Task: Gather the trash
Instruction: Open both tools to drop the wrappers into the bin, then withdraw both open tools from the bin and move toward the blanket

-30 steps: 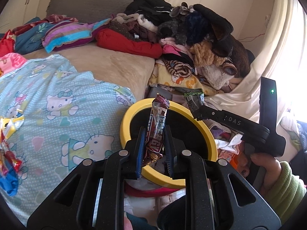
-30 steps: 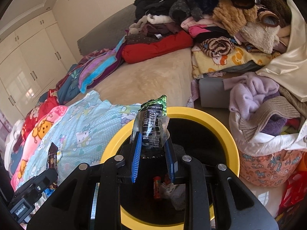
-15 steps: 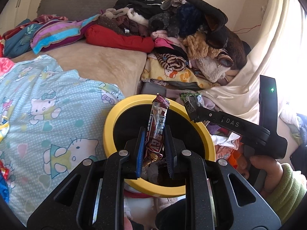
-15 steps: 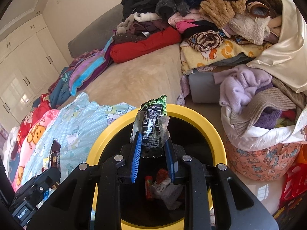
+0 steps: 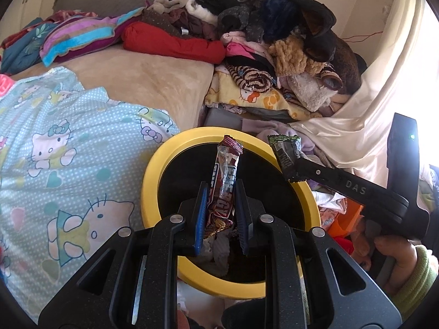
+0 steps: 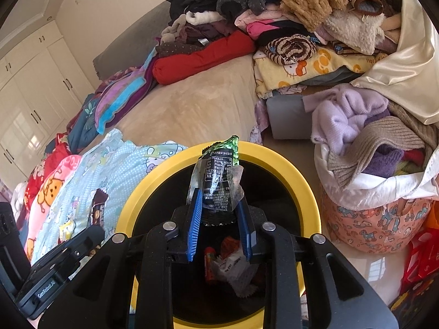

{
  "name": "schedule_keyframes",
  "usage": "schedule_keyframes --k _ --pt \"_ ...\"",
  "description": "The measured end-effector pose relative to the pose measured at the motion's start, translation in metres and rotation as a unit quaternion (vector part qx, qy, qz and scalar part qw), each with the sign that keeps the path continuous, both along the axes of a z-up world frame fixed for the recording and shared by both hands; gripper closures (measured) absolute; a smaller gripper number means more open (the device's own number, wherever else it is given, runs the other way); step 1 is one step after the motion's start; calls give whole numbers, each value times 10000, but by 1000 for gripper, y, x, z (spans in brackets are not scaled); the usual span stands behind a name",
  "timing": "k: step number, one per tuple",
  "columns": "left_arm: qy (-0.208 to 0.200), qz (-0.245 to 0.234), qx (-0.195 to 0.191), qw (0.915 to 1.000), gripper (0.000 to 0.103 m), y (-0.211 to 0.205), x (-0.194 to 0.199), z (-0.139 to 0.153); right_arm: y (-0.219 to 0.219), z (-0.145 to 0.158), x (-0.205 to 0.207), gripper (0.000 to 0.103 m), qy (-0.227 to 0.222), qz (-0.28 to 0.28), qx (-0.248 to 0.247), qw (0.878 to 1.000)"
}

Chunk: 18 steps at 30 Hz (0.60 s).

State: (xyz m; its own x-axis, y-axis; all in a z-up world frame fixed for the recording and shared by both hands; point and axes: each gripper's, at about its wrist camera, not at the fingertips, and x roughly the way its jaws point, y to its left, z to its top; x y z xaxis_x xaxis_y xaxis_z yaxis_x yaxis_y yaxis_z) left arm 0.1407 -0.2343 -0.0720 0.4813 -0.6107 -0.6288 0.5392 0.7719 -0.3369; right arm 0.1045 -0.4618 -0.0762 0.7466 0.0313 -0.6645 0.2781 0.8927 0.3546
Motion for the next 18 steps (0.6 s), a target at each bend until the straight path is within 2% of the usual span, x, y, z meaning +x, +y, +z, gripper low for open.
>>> schedule_keyframes --k 3,4,5,7,8,9,10,15,18 --pt "35 61 -21 10000 89 -2 6 -1 1 -2 1 77 38 9 32 10000" --pt "30 94 -22 9999 83 -2 8 -1 0 -4 1 71 62 -10 62 10000" --pt "25 113 -34 9999 71 -2 9 0 -1 -5 1 65 67 -23 95 9999" --pt "14 163 -88 9998 56 1 11 2 -2 -5 1 64 66 -40 101 9999" --pt "-8 185 -122 9998 53 4 10 4 -2 -5 1 62 65 -53 87 9999" --pt "-35 204 -131 9997 45 5 9 6 -1 -4 1 61 61 -66 77 9999" --pt "-78 253 -126 9996 33 8 8 8 -1 -3 1 58 42 -75 78 9999" --pt "-142 392 -280 9987 12 21 2 15 5 0 1 53 -11 -63 -1 10000" --pt "-221 487 -281 9982 11 28 -4 19 9 3 1 50 -41 -22 -40 10000"
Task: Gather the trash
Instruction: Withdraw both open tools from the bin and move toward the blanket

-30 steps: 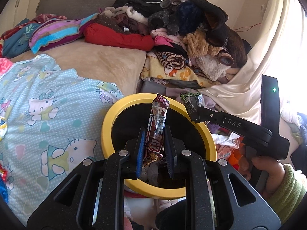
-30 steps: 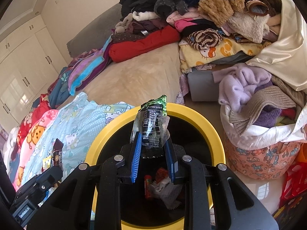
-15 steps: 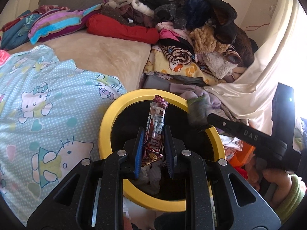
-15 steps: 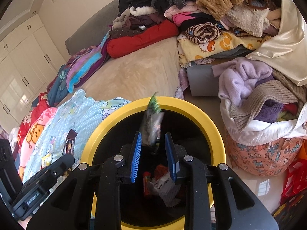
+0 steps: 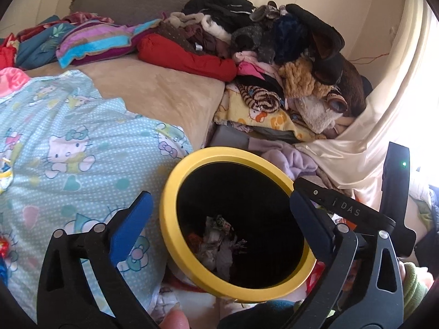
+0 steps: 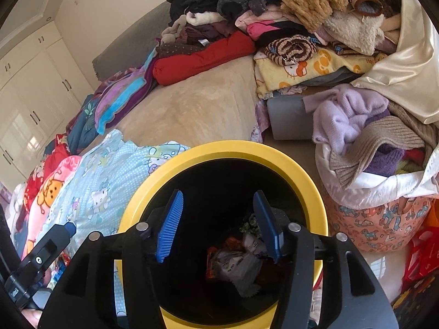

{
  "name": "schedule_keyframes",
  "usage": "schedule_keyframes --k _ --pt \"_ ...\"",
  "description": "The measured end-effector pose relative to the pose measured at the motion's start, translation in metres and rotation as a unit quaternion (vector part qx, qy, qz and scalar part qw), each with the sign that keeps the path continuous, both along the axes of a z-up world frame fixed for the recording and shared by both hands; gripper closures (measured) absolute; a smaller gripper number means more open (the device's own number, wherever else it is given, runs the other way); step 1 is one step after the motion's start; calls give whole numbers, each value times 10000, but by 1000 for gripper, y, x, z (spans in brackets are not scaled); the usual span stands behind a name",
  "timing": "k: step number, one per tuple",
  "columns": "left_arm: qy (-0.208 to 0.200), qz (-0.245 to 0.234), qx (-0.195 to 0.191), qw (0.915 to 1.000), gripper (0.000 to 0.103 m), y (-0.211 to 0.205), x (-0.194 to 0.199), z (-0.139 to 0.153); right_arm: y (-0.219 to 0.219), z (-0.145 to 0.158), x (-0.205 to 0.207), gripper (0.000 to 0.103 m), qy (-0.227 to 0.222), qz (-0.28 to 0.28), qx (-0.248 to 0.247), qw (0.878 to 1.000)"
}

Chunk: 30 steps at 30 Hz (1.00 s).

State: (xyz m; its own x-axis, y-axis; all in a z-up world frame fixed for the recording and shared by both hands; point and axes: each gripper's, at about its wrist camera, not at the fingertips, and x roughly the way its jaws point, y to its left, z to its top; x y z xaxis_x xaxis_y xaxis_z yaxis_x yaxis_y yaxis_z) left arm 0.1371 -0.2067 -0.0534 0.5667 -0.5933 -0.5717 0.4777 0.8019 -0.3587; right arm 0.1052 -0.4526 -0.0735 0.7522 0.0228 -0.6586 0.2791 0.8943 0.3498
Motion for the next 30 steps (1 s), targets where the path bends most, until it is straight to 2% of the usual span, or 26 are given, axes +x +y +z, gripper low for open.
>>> schedule_keyframes --k 10,30 --pt "-310 409 111 9986 11 33 -18 18 21 14 -1 43 -178 176 -105 9996" --pt "-551 1261 5 9905 11 107 -32 37 97 32 4 41 -360 1046 -327 9933"
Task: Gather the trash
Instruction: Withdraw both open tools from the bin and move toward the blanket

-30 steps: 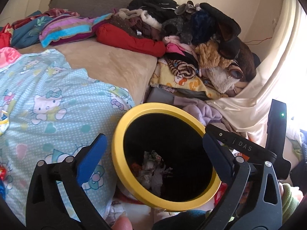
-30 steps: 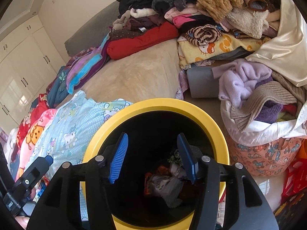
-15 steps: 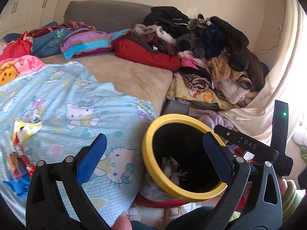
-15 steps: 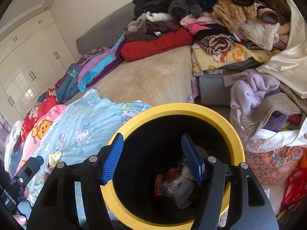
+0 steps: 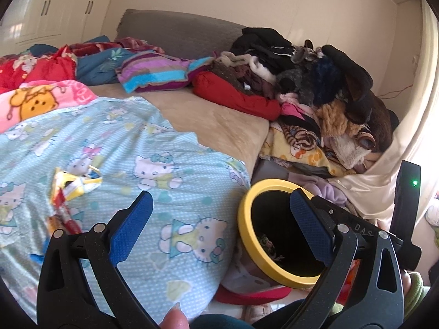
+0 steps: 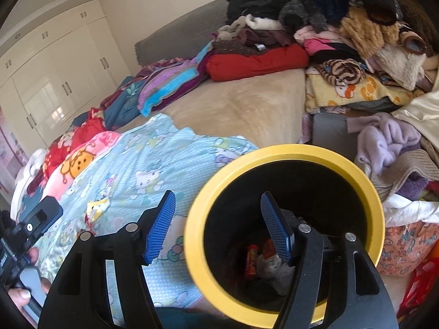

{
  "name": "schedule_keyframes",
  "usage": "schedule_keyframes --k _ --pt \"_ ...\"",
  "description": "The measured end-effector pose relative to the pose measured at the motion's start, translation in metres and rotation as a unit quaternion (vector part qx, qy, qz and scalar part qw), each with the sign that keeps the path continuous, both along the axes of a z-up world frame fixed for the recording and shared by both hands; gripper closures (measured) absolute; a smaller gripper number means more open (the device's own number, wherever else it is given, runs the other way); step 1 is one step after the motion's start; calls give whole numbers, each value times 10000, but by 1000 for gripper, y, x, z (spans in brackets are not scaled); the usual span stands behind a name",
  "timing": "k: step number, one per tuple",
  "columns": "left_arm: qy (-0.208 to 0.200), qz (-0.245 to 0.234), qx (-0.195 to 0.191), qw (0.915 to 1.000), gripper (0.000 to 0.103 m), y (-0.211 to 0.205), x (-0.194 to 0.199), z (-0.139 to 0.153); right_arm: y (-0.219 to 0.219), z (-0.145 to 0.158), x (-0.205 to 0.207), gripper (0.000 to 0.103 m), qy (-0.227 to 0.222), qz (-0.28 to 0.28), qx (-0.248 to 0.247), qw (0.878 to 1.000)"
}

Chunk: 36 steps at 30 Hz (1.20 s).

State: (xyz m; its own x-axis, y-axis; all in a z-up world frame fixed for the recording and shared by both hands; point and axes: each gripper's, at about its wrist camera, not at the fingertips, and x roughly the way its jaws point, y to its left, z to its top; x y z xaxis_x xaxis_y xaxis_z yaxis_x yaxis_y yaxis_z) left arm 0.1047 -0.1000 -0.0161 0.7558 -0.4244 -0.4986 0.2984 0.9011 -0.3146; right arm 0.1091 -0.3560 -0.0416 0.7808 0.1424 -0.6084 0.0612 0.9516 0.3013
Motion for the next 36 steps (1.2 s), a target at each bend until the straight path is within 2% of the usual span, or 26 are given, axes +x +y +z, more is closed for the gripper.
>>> schedule_keyframes --k 26,36 --pt "-96 755 -143 9970 11 78 -17 6 98 12 -12 40 -305 1249 -103 9917" --pt "-26 1070 -115 9942 11 114 -22 -1 131 6 -10 40 -259 1639 -179 9860"
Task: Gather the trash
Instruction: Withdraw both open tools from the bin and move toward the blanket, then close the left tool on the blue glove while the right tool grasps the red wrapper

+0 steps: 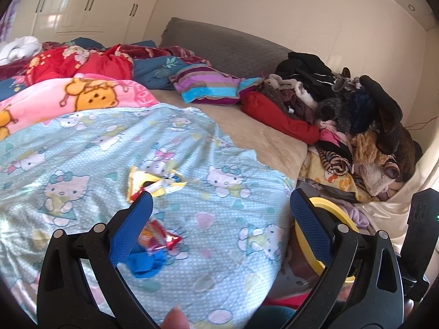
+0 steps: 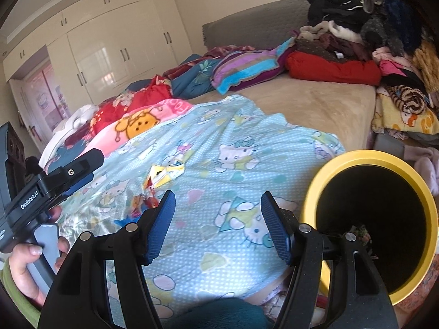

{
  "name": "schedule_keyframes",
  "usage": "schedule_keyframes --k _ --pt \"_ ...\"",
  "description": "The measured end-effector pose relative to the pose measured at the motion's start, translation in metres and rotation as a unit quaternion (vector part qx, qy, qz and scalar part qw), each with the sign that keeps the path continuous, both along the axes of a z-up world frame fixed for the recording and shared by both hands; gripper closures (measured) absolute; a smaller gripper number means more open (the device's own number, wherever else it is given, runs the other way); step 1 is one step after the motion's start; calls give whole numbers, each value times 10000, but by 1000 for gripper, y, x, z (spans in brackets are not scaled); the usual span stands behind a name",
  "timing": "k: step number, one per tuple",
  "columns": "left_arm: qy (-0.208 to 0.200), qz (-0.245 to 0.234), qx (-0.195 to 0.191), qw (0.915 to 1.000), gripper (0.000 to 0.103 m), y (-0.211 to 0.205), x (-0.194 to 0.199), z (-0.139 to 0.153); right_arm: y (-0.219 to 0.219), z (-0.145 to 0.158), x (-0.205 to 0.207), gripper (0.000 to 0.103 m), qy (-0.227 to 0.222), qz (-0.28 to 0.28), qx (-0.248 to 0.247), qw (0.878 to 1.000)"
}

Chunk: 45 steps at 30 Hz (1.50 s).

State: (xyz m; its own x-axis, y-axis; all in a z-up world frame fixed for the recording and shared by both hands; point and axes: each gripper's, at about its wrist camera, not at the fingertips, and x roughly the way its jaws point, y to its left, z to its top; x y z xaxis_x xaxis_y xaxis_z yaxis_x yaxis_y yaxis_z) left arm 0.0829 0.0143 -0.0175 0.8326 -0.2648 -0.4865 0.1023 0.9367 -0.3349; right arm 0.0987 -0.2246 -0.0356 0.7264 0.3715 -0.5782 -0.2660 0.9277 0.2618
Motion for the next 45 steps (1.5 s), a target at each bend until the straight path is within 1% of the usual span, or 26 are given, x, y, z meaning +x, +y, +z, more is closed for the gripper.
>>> schedule_keyframes --k 8,16,21,23,27,29,31,36,38,40,42,45 --pt "166 342 1 9993 11 37 -2 -14 35 -12 9 40 125 363 -135 9992" --pt "434 490 57 9978 11 65 -6 -34 70 -26 28 41 349 740 -174 9965" --pt "697 411 131 9966 12 79 -9 -53 92 -41 44 48 595 997 -207 9930" --pt "816 353 132 9960 21 82 -8 -62 100 -48 51 51 702 1060 -225 9916" --pt "1163 182 128 9930 35 86 -6 -83 115 -60 62 56 865 1178 -226 9890" --pt "1251 129 45 9920 42 86 -4 -90 122 -66 66 56 909 1244 -251 9877" --pt "1335 74 34 9910 46 85 -2 -96 130 -71 71 57 976 1299 -275 9863" --pt "1466 22 -70 9892 46 84 2 -108 141 -88 83 59 1200 1398 -319 9824" --pt "1518 -20 -148 9883 52 84 4 -113 145 -94 89 60 1290 1396 -341 9812" --pt "1579 -33 -219 9872 52 83 7 -118 148 -99 94 61 1360 1411 -329 9801" --pt "1578 -44 -308 9870 52 82 9 -120 152 -105 99 64 1420 1432 -384 9787" --pt "1593 -59 -482 9860 60 81 14 -123 157 -111 101 74 1481 1449 -387 9775"
